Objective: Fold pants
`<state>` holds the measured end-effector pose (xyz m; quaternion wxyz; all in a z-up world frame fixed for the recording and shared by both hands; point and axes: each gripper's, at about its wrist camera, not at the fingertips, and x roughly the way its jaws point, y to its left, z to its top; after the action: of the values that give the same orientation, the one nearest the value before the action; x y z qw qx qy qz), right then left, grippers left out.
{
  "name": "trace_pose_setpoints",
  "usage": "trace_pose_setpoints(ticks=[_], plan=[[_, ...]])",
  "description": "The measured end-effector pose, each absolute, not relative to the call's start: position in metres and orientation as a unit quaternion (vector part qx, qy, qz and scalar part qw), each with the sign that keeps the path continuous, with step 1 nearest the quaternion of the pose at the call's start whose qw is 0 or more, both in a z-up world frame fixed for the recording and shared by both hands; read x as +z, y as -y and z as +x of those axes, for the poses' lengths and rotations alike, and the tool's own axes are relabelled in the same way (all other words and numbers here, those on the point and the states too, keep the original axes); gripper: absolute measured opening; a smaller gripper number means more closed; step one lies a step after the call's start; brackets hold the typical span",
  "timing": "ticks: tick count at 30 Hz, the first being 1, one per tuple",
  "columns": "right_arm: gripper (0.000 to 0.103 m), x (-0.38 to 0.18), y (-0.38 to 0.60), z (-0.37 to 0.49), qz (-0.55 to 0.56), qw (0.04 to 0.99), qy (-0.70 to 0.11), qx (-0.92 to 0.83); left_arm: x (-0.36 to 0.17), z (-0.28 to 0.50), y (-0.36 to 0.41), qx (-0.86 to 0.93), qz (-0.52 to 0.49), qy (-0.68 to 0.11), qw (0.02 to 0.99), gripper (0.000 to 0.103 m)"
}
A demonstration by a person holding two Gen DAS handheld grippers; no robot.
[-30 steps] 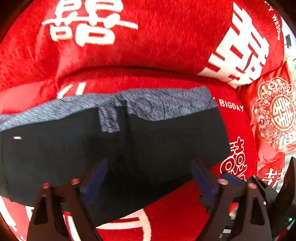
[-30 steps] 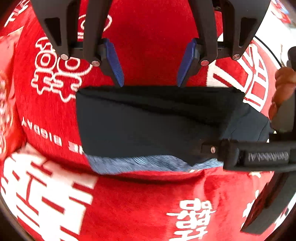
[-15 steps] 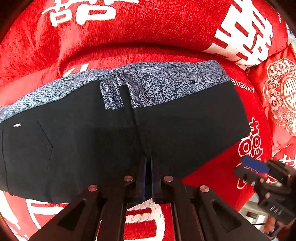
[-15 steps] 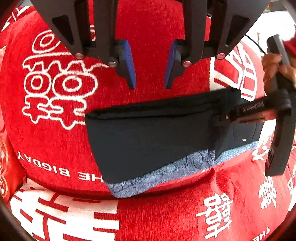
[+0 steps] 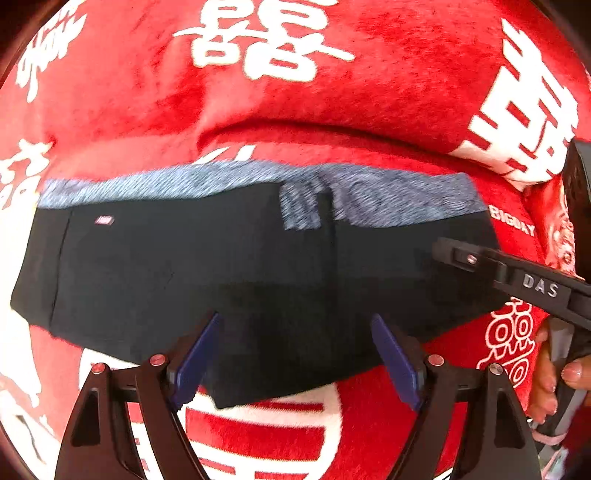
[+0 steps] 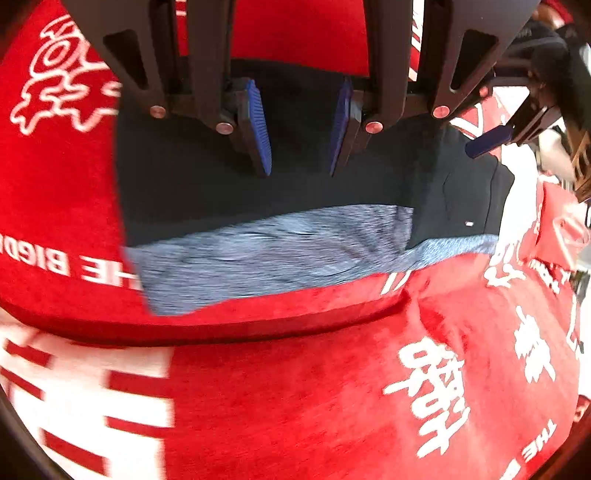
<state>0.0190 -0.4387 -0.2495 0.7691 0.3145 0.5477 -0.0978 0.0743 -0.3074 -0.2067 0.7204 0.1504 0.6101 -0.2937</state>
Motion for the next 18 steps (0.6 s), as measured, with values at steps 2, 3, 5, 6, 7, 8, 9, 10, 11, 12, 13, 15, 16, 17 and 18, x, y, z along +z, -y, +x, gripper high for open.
trace_pose_setpoints(ticks=[2, 3, 5, 6, 7, 8, 9, 10, 11, 12, 13, 15, 16, 17, 18], plan=[[0.035, -0.258, 0.423, 0.036, 0.322, 0.766, -0.552, -0.075, -0.210, 0.074, 0.299, -0.273, 0.149, -0.619, 0.722, 0.083], [0.035, -0.263, 0.416, 0.043, 0.322, 0.763, -0.556, -0.066, -0.212, 0.074, 0.297, -0.264, 0.148, -0.622, 0.722, 0.083], [0.036, -0.280, 0.400, 0.062, 0.309, 0.753, -0.579, -0.049, -0.216, 0.074, 0.289, -0.241, 0.148, -0.630, 0.724, 0.083], [0.039, -0.283, 0.394, 0.071, 0.291, 0.759, -0.581, -0.049, -0.216, 0.074, 0.287, -0.235, 0.147, -0.632, 0.724, 0.083], [0.046, -0.279, 0.391, 0.077, 0.282, 0.764, -0.578, -0.043, -0.216, 0.073, 0.286, -0.229, 0.146, -0.633, 0.725, 0.083], [0.047, -0.274, 0.390, 0.083, 0.293, 0.762, -0.577, -0.020, -0.214, 0.072, 0.287, -0.226, 0.145, -0.632, 0.727, 0.083], [0.047, -0.269, 0.393, 0.082, 0.310, 0.762, -0.568, -0.003, -0.211, 0.073, 0.289, -0.227, 0.142, -0.630, 0.729, 0.083], [0.047, -0.260, 0.398, 0.078, 0.324, 0.767, -0.554, 0.005, -0.206, 0.074, 0.293, -0.233, 0.136, -0.628, 0.730, 0.083], [0.048, -0.249, 0.407, 0.069, 0.325, 0.778, -0.537, -0.004, -0.203, 0.074, 0.298, -0.239, 0.131, -0.625, 0.731, 0.083], [0.049, -0.240, 0.417, 0.059, 0.324, 0.788, -0.523, -0.016, -0.200, 0.075, 0.306, -0.248, 0.127, -0.622, 0.732, 0.083], [0.055, -0.230, 0.435, 0.045, 0.326, 0.800, -0.503, -0.035, -0.197, 0.075, 0.317, -0.259, 0.126, -0.617, 0.732, 0.083], [0.061, -0.222, 0.472, 0.017, 0.339, 0.808, -0.475, -0.080, -0.194, 0.077, 0.339, -0.281, 0.128, -0.608, 0.732, 0.083], [0.063, -0.223, 0.497, 0.001, 0.353, 0.803, -0.467, -0.108, -0.194, 0.077, 0.353, -0.293, 0.130, -0.603, 0.731, 0.083], [0.063, -0.229, 0.521, -0.010, 0.372, 0.791, -0.468, -0.130, -0.195, 0.077, 0.367, -0.303, 0.132, -0.600, 0.729, 0.083], [0.063, -0.238, 0.540, -0.021, 0.396, 0.775, -0.471, -0.145, -0.198, 0.077, 0.383, -0.315, 0.133, -0.599, 0.724, 0.083]])
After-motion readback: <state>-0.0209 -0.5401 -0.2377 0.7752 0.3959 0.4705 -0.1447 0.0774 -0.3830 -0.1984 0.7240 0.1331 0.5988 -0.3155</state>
